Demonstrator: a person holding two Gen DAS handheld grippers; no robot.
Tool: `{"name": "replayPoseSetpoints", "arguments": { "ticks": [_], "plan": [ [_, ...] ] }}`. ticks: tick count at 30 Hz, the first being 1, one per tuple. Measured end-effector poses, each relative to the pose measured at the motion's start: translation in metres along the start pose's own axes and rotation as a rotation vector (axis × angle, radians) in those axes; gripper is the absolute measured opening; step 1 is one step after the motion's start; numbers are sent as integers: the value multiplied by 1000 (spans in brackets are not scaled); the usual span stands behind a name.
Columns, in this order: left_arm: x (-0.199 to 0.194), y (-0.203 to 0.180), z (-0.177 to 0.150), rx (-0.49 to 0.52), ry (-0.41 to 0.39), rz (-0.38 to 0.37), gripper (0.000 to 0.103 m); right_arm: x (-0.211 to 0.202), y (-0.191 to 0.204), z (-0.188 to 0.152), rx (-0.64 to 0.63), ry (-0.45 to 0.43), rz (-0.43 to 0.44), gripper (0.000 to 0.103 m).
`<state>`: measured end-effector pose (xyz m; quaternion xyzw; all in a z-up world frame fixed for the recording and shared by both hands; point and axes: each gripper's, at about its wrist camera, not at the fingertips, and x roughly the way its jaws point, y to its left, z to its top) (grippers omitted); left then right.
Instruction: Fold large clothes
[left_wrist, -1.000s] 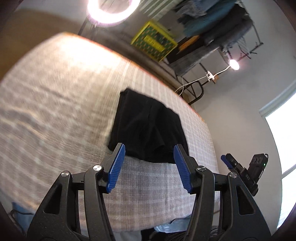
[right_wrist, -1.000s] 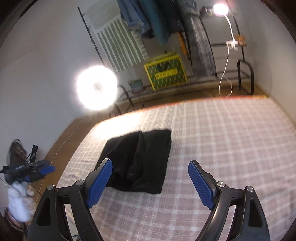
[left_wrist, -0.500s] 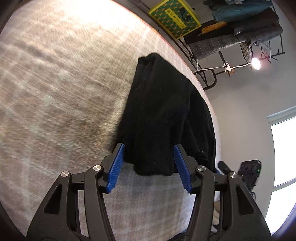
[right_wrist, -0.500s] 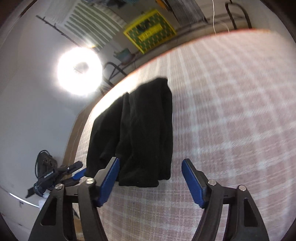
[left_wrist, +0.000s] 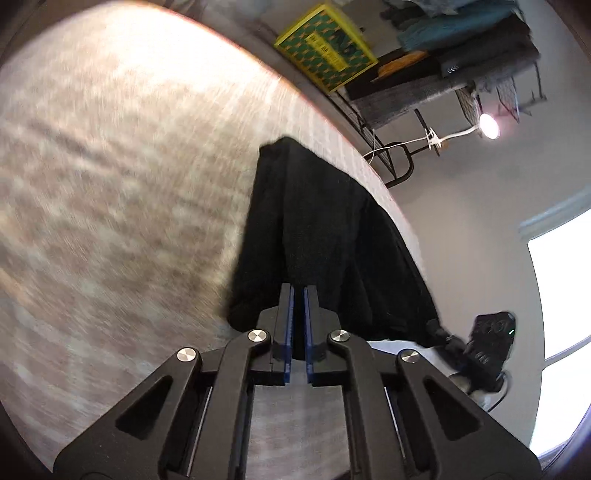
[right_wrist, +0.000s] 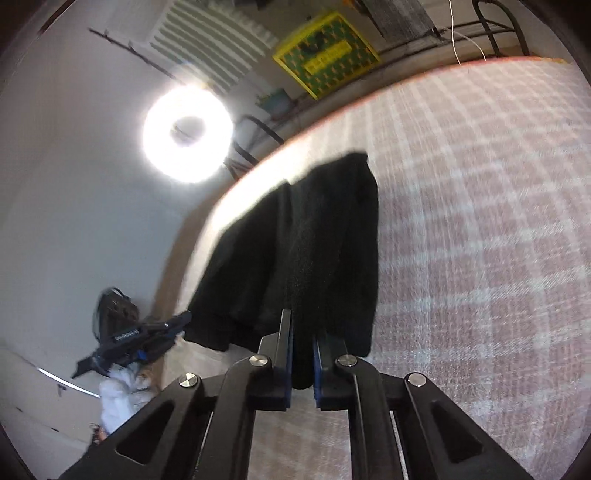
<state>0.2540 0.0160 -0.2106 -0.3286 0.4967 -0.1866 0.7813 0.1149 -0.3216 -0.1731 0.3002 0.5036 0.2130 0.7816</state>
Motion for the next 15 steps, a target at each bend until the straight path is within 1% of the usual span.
{"name": "replayPoseSetpoints", "arguments": {
  "ticks": [1, 3, 4, 6, 7, 9, 11, 12, 13, 14, 15],
  "plan": [
    [2, 5, 0, -1, 1, 34, 3, -4, -4, -1, 5, -7, 5, 5],
    [12, 22, -3, -58, 36, 34, 3, 1, -21, -7, 43, 17, -32, 5],
    [17, 25, -6, -63, 47, 53, 3, 9, -27, -5, 64, 33, -48, 5],
    [25, 28, -10, -43, 65, 91, 2, 19, -39, -14, 98, 67, -80, 5],
    [25, 27, -11, -35, 67, 99, 3, 21, -39, -15, 89, 76, -94, 5],
    [22, 22, -11, 0, 56, 123, 3, 23, -29, -15, 25, 83, -131, 5],
    [16, 16, -8, 19, 46, 140, 4, 19, -16, -13, -51, 66, -149, 8],
    [12, 15, -6, 15, 49, 129, 6, 15, -7, -11, -95, 58, -150, 17],
    [6, 14, -3, 8, 39, 118, 16, 11, -1, -8, -129, 56, -156, 44],
    [0, 11, 1, 8, 18, 102, 33, 7, 4, -5, -152, 55, -149, 59],
    [-4, 10, 6, 4, -2, 90, 42, 3, 8, -1, -175, 50, -130, 74]
  ]
}}
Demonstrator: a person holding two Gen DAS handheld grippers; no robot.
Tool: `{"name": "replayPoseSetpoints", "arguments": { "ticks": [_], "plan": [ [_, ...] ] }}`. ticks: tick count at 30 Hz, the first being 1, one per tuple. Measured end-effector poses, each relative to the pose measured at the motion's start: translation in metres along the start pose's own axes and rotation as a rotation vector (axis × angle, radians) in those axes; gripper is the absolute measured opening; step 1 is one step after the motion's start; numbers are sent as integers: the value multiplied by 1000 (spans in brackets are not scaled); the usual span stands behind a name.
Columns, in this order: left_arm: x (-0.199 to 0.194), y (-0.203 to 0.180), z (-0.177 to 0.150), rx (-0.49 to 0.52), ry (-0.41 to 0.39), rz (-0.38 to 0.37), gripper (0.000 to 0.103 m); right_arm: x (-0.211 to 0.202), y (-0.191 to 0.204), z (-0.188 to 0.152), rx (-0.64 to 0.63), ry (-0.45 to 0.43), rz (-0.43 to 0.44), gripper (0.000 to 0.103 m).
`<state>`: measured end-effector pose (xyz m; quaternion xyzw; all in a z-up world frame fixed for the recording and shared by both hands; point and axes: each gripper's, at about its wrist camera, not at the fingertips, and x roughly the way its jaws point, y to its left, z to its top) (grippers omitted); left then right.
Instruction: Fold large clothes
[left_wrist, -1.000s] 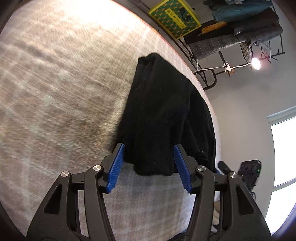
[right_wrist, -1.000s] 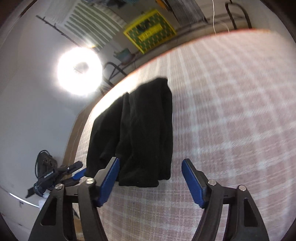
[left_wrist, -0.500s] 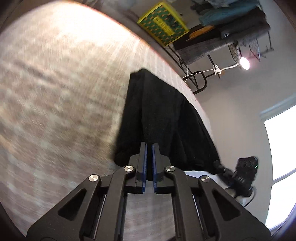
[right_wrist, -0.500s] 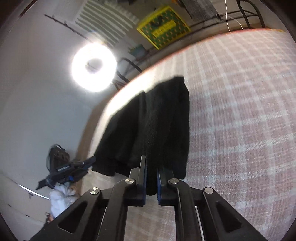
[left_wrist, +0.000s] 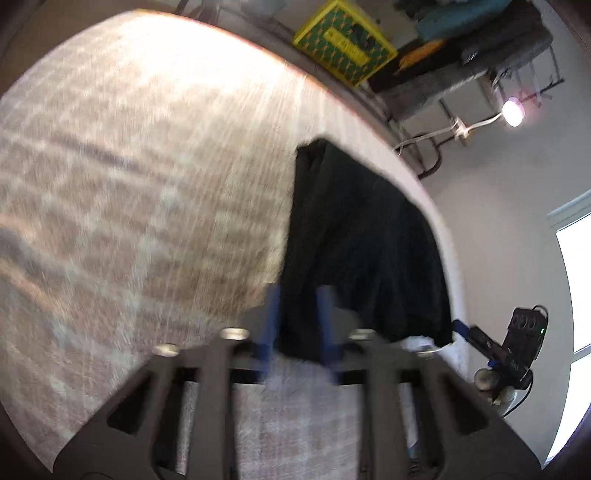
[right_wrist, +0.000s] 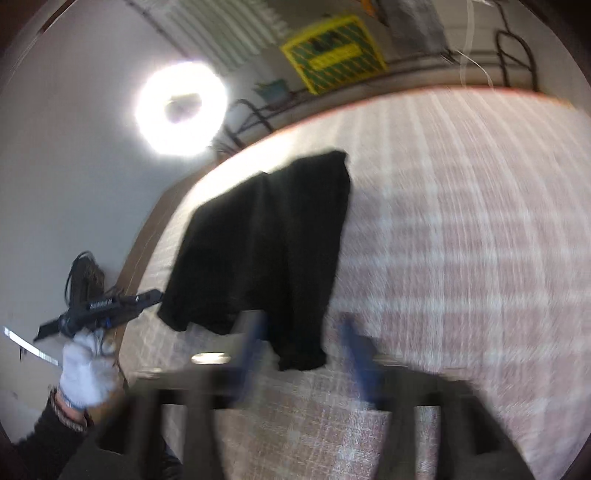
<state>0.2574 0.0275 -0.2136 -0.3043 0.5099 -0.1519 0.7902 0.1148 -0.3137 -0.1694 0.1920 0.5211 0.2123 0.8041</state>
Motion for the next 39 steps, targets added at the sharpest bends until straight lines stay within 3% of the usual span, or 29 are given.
{"name": "replayPoseSetpoints", "arguments": {
  "ticks": [1, 6, 10, 19, 27, 28, 30, 31, 32, 34, 39],
  "plan": [
    [-4, -1, 6, -15, -26, -14, 52, -5, 1, 4, -16, -16, 19, 75],
    [2, -19, 44, -41, -63, -64, 52, -6, -12, 41, 27, -89, 64, 72],
    [23, -19, 66, -97, -36, -118, 56, 15, -27, 69, 115, -120, 122, 69],
    [72, 5, 104, -247, 23, -214, 56, 76, -49, 106, 252, -100, 165, 59],
    [110, -11, 114, -191, 109, -249, 56, 116, -64, 121, 306, -30, 179, 43],
    [112, -12, 114, -188, 111, -249, 53, 119, -66, 122, 316, -26, 188, 42],
    [115, -12, 112, -197, 105, -242, 38, 122, -68, 122, 327, -25, 202, 40],
    [116, -11, 112, -199, 101, -232, 25, 124, -68, 123, 325, -25, 200, 35],
    [116, -11, 111, -197, 96, -232, 22, 125, -68, 123, 322, -27, 197, 31],
    [112, -12, 109, -182, 72, -225, 16, 121, -68, 120, 320, -36, 193, 12],
    [99, -24, 107, -108, 6, -166, 12, 108, -46, 127, 218, -93, 120, 7]
  ]
}}
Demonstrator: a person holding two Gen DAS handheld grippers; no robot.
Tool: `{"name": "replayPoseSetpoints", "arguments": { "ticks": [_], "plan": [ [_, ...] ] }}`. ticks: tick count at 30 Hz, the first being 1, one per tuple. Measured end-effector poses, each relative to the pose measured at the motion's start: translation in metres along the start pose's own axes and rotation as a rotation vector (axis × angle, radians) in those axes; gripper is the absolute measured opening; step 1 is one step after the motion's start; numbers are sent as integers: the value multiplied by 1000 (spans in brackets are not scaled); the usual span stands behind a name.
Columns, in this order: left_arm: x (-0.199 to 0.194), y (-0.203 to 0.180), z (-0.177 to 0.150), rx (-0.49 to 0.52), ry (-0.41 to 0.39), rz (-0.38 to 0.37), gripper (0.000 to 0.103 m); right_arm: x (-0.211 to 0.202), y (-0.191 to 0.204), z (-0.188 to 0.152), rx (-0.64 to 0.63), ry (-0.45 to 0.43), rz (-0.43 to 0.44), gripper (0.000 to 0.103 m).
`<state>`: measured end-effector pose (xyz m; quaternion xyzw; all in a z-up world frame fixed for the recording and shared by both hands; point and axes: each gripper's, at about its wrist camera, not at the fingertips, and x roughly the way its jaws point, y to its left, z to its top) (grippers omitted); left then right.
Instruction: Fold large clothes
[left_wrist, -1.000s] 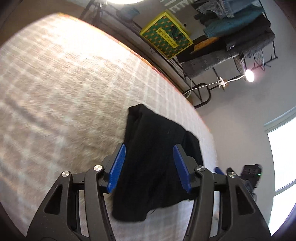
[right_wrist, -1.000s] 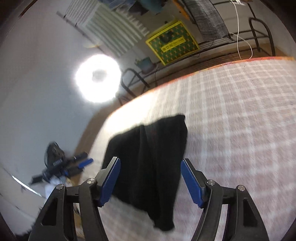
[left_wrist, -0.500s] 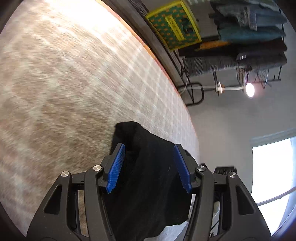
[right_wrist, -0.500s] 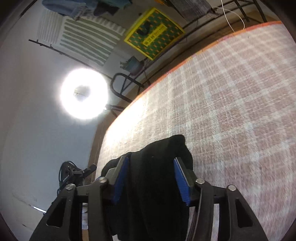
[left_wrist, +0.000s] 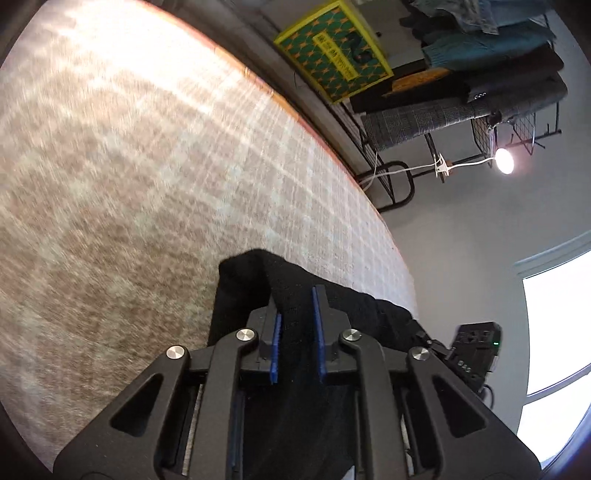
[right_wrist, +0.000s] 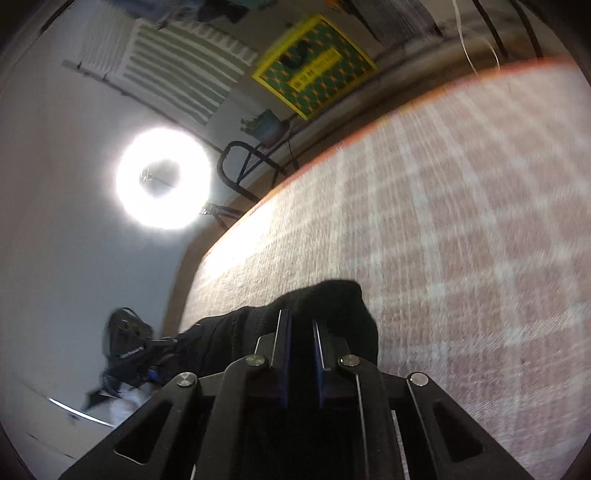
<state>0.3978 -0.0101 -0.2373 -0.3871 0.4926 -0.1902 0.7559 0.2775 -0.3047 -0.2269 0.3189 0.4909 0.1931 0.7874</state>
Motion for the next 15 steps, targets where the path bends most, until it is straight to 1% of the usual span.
{"name": "replayPoseSetpoints", "arguments": {
  "ticks": [2, 4, 6, 7, 9, 11, 13, 15],
  "plan": [
    [4, 8, -1, -17, -11, 36, 11, -1, 2, 1, -18, -19, -60, 7],
    [8, 19, -4, -39, -14, 52, 11, 7, -7, -1, 8, -14, -129, 6],
    [9, 18, -6, -21, -23, 71, 11, 14, -14, -2, 29, -9, -158, 6],
    [8, 15, -7, 2, -28, 89, 11, 16, -12, -2, 20, -9, -169, 6],
    [4, 5, -9, 33, -38, 115, 12, 14, -2, 1, -9, -15, -160, 7],
    [-7, -3, -11, 51, -51, 136, 13, 9, 9, 3, -31, -11, -150, 14],
    [-23, -11, -14, 77, -70, 145, 13, -6, 22, -1, -87, -33, -166, 19],
    [-41, -22, -24, 112, -87, 134, 13, -19, 40, -8, -160, -35, -140, 19]
  ]
}}
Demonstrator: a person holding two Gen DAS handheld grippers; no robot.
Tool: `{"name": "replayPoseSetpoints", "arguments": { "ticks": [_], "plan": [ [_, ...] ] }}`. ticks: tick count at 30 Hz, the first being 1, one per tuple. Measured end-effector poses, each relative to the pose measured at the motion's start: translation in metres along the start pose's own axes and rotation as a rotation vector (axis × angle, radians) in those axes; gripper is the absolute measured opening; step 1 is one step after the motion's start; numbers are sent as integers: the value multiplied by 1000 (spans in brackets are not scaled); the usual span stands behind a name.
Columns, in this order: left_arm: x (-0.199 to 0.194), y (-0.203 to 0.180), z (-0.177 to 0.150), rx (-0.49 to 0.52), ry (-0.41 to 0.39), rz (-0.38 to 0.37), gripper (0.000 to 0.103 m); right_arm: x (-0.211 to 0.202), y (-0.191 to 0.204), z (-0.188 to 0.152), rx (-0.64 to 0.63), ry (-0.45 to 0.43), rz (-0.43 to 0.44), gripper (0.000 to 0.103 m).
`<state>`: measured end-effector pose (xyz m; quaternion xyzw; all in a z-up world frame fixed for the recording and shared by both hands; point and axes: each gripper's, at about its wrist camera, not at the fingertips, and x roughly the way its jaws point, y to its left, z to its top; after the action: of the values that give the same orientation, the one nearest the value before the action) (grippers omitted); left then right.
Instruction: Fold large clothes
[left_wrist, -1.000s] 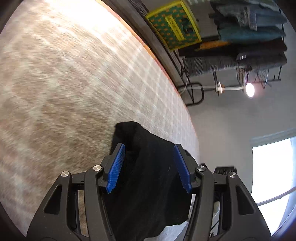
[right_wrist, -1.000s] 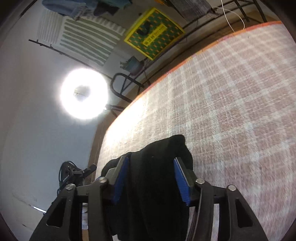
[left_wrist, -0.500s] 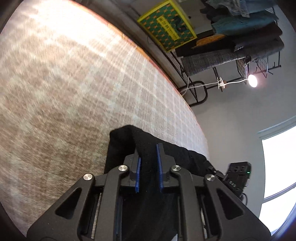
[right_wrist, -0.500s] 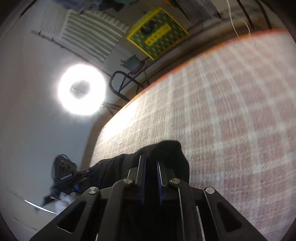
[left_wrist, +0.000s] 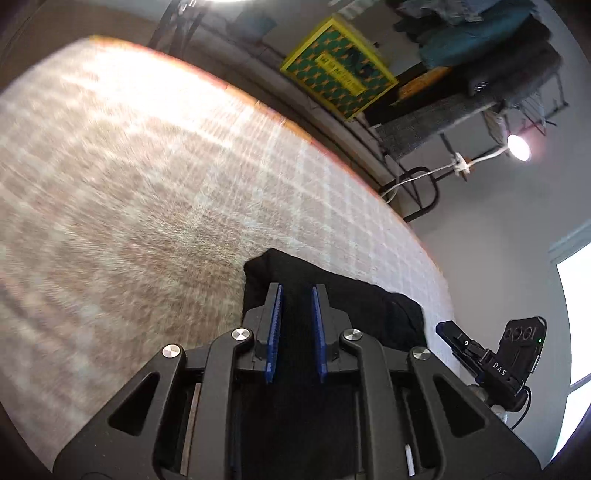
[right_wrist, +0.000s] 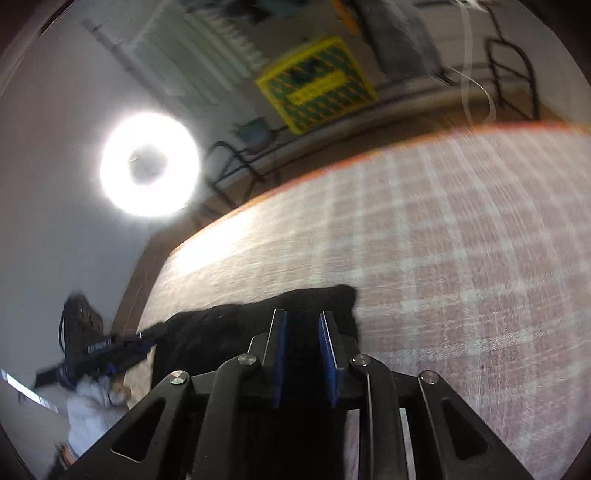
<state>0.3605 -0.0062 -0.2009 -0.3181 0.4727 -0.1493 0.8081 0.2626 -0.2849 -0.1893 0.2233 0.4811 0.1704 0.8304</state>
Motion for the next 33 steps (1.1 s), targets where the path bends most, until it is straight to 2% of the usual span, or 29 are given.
{"name": "replayPoseSetpoints", "arguments": {
  "ticks": [4, 6, 8, 11, 12, 14, 20, 22, 24, 27, 29, 33],
  "plan": [
    [-25, -24, -25, 89, 5, -65, 13, -18, 39, -24, -157, 39, 75, 19],
    [-24, -35, -40, 145, 30, -57, 13, -16, 60, -42, -275, 85, 45, 19],
    [-18, -34, -56, 176, 62, -29, 13, -12, 68, -55, -339, 119, -3, 19],
    [4, -12, -77, 142, 136, 55, 13, -4, 55, -75, -328, 197, -42, 19],
    [6, -3, -82, 134, 137, 63, 8, -2, 50, -80, -326, 215, -55, 19],
    [2, 5, -84, 133, 122, 32, 7, -3, 37, -95, -328, 236, -72, 19],
    [-12, -3, -92, 181, 130, 62, 7, -23, 28, -101, -329, 232, -64, 19],
    [-23, -11, -94, 189, 115, 65, 8, -31, 37, -103, -354, 228, -61, 23],
    [-38, -18, -103, 210, 108, 27, 8, -46, 46, -103, -373, 200, -8, 23],
    [-46, -34, -117, 270, 110, -11, 9, -52, 64, -113, -435, 195, 20, 24],
    [-38, -37, -125, 282, 136, -12, 9, -43, 67, -120, -456, 215, 3, 24],
    [-13, -30, -133, 280, 221, 66, 9, -24, 64, -122, -443, 256, -35, 24]
  ]
}}
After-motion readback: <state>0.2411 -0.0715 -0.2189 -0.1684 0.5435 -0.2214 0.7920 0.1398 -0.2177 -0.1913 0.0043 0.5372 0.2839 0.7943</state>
